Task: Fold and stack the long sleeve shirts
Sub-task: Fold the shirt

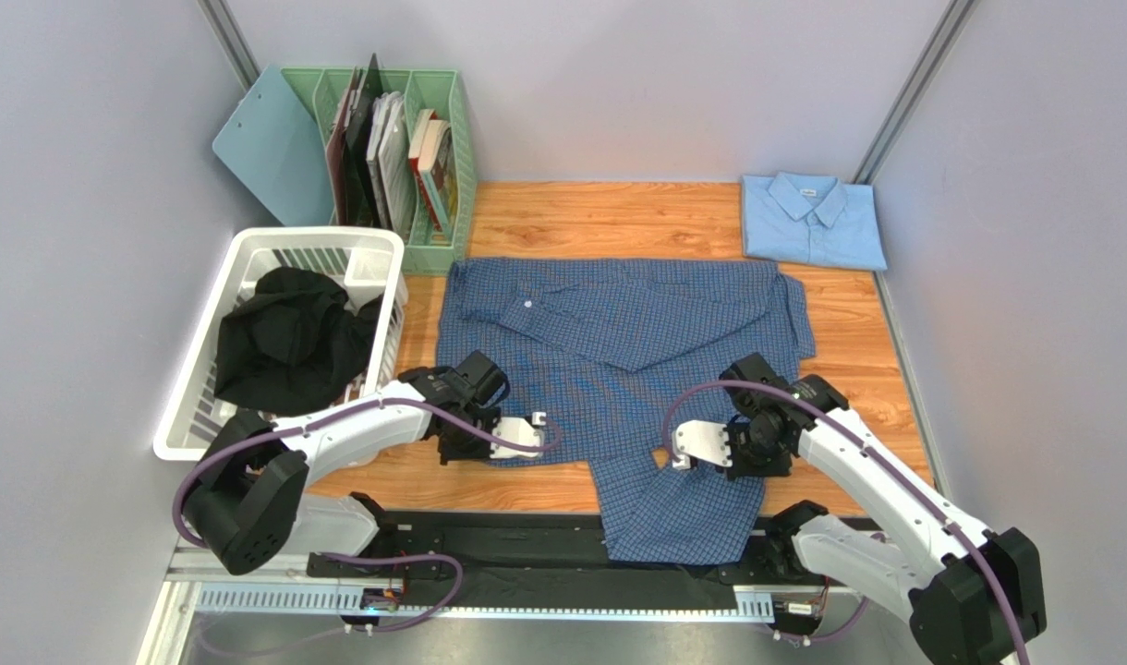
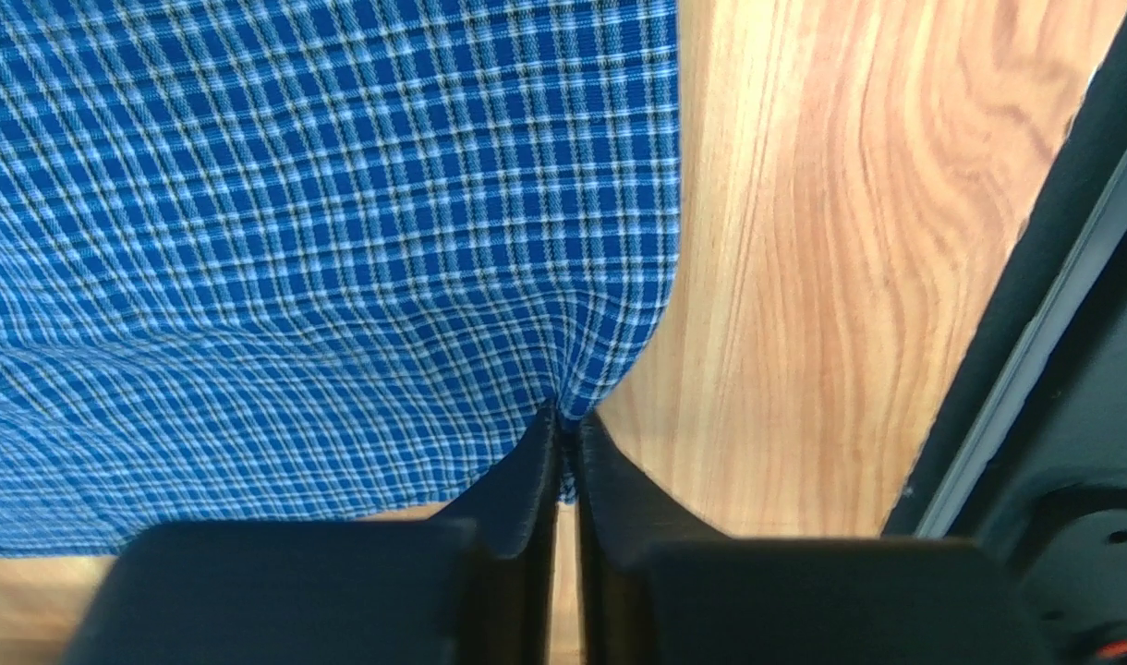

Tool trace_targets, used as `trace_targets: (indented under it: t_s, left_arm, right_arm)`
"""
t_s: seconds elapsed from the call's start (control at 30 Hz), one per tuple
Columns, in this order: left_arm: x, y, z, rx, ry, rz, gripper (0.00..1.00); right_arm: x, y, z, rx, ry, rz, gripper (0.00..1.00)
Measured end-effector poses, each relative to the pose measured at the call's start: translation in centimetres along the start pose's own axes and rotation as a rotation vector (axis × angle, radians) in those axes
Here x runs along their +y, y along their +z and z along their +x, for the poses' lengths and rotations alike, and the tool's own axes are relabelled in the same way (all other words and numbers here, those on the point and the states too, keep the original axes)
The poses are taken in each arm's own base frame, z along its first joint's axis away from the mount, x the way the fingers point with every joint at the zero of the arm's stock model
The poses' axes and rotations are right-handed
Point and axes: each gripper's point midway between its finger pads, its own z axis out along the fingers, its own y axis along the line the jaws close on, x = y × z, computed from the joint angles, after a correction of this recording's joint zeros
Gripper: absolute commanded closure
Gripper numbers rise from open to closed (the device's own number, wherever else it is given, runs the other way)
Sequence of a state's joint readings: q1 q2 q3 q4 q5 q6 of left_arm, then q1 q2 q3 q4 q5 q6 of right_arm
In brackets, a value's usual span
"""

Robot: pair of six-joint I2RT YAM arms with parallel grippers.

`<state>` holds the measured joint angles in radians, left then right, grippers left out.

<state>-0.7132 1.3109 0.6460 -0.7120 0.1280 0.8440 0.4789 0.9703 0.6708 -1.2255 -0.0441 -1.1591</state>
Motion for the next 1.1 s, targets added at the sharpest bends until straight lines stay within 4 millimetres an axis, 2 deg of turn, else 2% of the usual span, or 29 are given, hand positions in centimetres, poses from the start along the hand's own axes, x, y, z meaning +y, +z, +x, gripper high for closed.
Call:
trace_targets:
  t_s: [0.17,0.3,0.4,0.5,0.63,0.73,0.83,1.0,1.1]
  left_arm:
    - [-0.9,-0.4,0.6,-0.004,0.003,0.003,1.0]
    - [-2.2,-1.9,0.7,-0.043,-0.001,0.008,1.0]
    - [-2.2,-3.4,0.6,-0.098,-0.034,-0.018,1.0]
    - [-1.2,-5.0,0.7,-0.127,-0.102,-0.035,1.0]
    - [2.4,-7.8,0.1,-0.174,-0.181,-0.102,1.0]
    - [5.8,-9.8,-0.6,-0.203,-0.215,-0.158,1.0]
    - [8.9,-10.9,-0.9,-0.215,-0.242,-0.196,1.0]
    - [14.9,-11.7,-1.0,-0.219,-0.296,-0.252,1.0]
    - [18.6,-11.8,-0.6,-0.217,-0.325,-0.29,1.0]
  right_arm:
    - [0.2,-0.9,-0.2,-0.017,0.014,0.012,1.0]
    - [0.6,-1.8,-0.5,-0.04,0.043,0.013,1.0]
    - [0.6,-2.6,-0.7,-0.053,0.061,0.026,1.0]
    - [0.1,-3.5,-0.6,-0.062,0.084,0.047,1.0]
    - [-2.7,-6.2,-0.9,-0.093,0.157,0.097,1.0]
    - [-6.5,-8.5,-1.2,-0.115,0.211,0.128,1.0]
    - [-11.0,-10.2,-1.4,-0.136,0.242,0.16,1.0]
    - [-16.7,-11.3,-1.6,-0.151,0.244,0.193,1.0]
    - [-19.9,-11.3,-1.6,-0.153,0.243,0.208,1.0]
